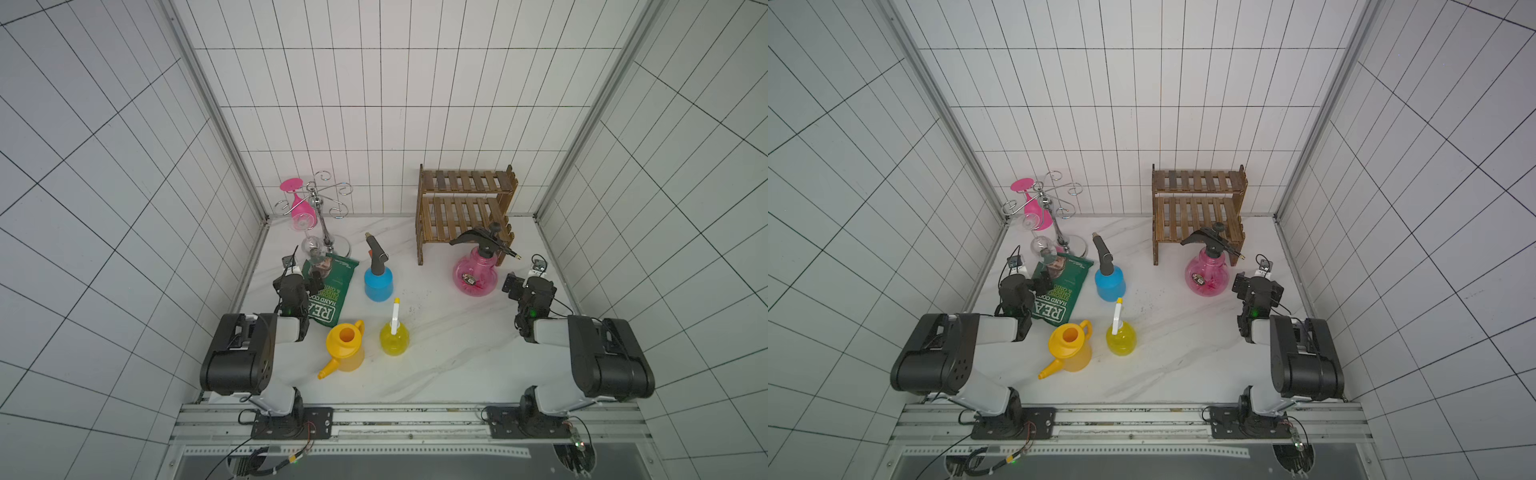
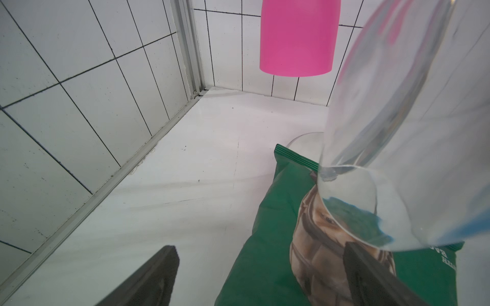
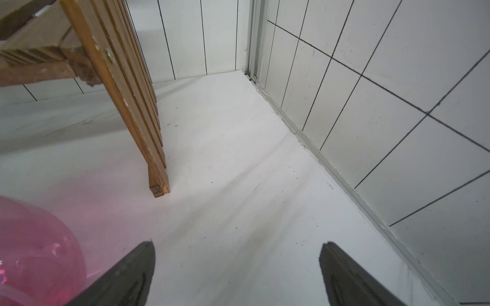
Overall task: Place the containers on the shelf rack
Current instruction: 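Pick up a container from the center of the board.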
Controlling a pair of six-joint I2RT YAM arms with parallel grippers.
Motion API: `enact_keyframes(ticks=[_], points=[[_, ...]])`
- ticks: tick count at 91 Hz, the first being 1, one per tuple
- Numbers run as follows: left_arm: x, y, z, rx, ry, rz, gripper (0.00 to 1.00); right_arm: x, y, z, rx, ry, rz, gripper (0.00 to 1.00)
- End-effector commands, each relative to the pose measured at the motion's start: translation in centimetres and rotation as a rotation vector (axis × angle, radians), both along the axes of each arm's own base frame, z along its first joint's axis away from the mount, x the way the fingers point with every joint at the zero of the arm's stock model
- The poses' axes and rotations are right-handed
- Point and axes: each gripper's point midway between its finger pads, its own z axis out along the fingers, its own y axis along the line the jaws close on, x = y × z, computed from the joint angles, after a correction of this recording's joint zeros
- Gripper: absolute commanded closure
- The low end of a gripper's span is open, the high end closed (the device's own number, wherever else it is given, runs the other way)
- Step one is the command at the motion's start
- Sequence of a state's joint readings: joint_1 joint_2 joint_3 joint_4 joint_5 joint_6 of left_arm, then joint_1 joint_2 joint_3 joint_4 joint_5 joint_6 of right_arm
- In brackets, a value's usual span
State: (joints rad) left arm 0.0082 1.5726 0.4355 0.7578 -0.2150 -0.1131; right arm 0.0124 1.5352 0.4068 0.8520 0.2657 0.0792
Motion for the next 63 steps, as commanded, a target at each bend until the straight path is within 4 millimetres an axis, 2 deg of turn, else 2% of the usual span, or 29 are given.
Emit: enact_keyframes(ticks=[1,41,47,55,63], points=[[0.4,-0.1,1.2,-0.004,-0.031,-0.006,0.02,-0.1,0.0,-0.1,0.005,0.004,0.006,0.01],[0.4,-0.1,1.2,-0.003,-0.031,-0.007,0.02,-0.1,0.0,0.3,0.000,-0.011,0.002,0.01],[0.5,-0.1,1.2,-0.004,-0.031,-0.006,0.02,-0.5,-0.3,0.8,0.005,-0.013,-0.014,0.01],[0.4,-0.1,1.2,-0.003,-0.031,-0.005,0.02,-0.9,0.1,2.6,-0.008,-0.037,-0.001,0.01],[0.5,-0.1,1.2,-0.003,-0.031,-0.006,0.02,-1.9,-0.7,4.1,-0.004,-0.052,-0.050,0.01]])
